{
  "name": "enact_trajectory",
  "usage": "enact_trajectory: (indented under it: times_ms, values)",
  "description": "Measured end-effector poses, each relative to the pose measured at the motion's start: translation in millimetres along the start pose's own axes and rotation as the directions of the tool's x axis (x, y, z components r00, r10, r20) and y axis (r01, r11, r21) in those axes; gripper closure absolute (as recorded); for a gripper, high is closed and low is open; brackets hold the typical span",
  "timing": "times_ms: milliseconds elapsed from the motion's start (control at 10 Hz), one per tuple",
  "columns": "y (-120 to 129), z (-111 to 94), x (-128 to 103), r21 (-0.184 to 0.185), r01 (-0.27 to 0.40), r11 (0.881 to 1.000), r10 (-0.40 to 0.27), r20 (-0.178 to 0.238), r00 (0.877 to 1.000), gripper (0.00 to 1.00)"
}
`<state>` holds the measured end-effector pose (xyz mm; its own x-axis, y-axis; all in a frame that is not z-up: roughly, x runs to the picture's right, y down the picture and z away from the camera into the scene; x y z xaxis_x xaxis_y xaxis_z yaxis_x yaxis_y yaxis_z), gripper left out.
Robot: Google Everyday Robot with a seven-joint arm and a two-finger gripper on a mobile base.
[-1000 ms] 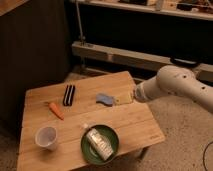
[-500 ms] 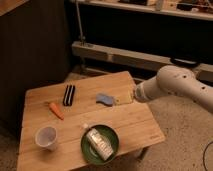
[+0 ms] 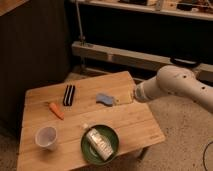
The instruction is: Place the white sponge in the ceramic cup
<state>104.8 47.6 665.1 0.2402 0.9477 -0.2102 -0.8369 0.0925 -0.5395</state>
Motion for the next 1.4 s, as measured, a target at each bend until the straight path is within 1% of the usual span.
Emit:
enact_trajectory:
  times_ms: [400, 500, 600, 700, 800, 900, 1000, 1100, 1200, 1300, 1400]
  values:
    - [0.0, 0.0, 0.0, 0.000, 0.000, 1.000, 0.000, 0.000, 1.000, 0.20]
    - [-1.1, -0.4, -0.5, 0.003, -0.001, 1.000, 0.001, 0.000, 1.000, 0.20]
    - [-1.8, -1.6, -3.3, 0.016, 0.008, 1.000, -0.008, 0.004, 1.000, 0.20]
    - [-3.2, -5.3, -13.3, 0.038, 0.028, 0.999, -0.029, 0.016, 0.999, 0.20]
    - [-7.6, -10.4, -31.9, 0.068, 0.063, 0.996, -0.065, 0.023, 0.998, 0.20]
    - [-12.6, -11.5, -47.8, 0.094, 0.105, 0.990, -0.107, 0.019, 0.994, 0.20]
    - [-18.6, -10.9, -68.9, 0.119, 0.167, 0.979, -0.169, 0.008, 0.986, 0.20]
    - [-29.1, -6.2, -98.9, 0.153, 0.289, 0.945, -0.288, -0.029, 0.957, 0.20]
    - [-34.1, -1.2, -114.1, 0.165, 0.382, 0.910, -0.376, -0.065, 0.924, 0.20]
    - [-36.9, 8.2, -128.1, 0.152, 0.483, 0.862, -0.474, -0.098, 0.875, 0.20]
    - [-44.4, 15.9, -132.9, 0.145, 0.542, 0.827, -0.529, -0.121, 0.840, 0.20]
